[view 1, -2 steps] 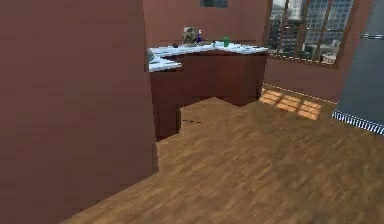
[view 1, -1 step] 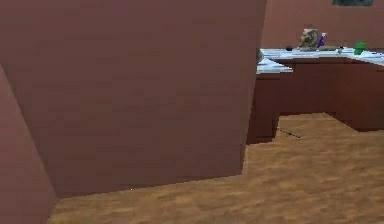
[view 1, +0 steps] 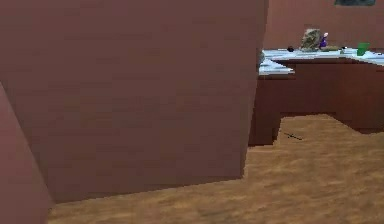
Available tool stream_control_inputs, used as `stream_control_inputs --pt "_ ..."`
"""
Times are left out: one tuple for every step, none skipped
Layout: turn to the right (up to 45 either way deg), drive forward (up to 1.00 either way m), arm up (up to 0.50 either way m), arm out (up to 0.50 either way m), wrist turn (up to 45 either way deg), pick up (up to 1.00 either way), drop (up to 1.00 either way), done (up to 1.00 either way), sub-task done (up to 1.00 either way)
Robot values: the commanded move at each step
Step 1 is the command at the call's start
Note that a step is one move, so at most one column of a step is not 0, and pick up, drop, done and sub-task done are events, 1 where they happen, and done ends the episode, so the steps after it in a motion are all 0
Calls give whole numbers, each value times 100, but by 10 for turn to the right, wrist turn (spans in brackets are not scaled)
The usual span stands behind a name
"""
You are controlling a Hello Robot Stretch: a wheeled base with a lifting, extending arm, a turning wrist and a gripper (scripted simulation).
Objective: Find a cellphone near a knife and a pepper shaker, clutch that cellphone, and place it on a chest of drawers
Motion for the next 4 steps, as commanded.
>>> stream_control_inputs --pt "420 0 0 0 0 0 0 0 0" --pt "30 0 0 0 0 0 0 0 0" --pt "0 55 0 0 0 0 0 0 0" --pt "120 0 0 0 0 0 0 0 0"
